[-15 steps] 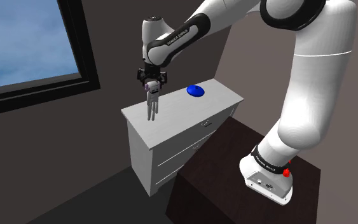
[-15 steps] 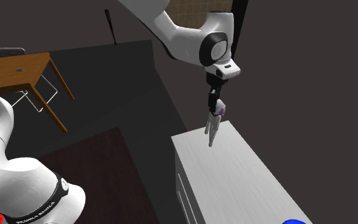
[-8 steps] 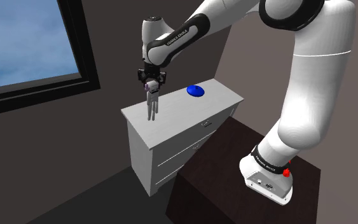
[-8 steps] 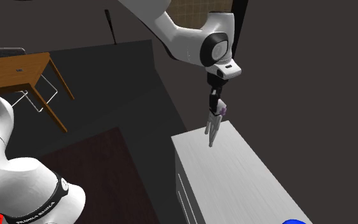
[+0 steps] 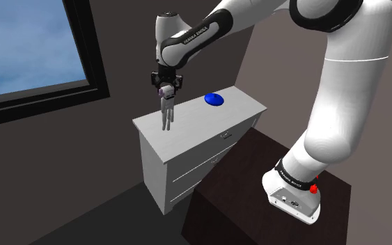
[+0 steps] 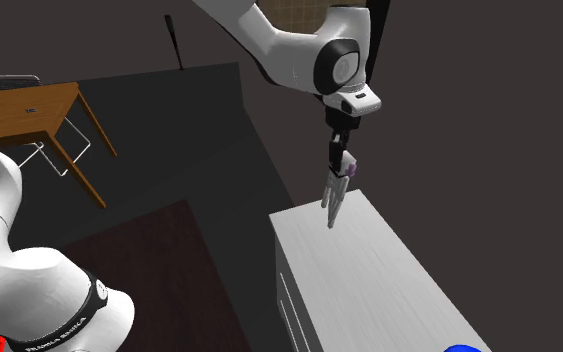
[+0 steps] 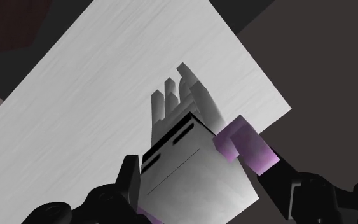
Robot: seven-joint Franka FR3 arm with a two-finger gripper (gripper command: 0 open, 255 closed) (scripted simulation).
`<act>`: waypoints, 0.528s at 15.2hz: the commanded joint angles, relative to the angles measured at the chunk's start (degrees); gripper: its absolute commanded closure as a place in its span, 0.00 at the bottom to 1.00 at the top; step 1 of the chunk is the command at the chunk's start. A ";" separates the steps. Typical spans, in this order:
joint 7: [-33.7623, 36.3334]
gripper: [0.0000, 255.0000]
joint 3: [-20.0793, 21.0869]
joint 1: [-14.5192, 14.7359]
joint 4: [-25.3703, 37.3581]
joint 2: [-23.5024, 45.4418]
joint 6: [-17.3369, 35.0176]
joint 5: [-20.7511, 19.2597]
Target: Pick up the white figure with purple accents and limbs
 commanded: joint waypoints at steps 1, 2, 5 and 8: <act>-0.33 1.00 0.21 -0.08 0.44 -0.90 -1.30 0.41; -0.51 1.00 0.30 -0.13 0.62 -1.35 -1.91 0.60; -1.02 1.00 0.54 -0.27 1.24 -2.63 -3.76 1.16; -1.51 1.00 0.75 -0.39 1.98 -3.83 -5.65 1.69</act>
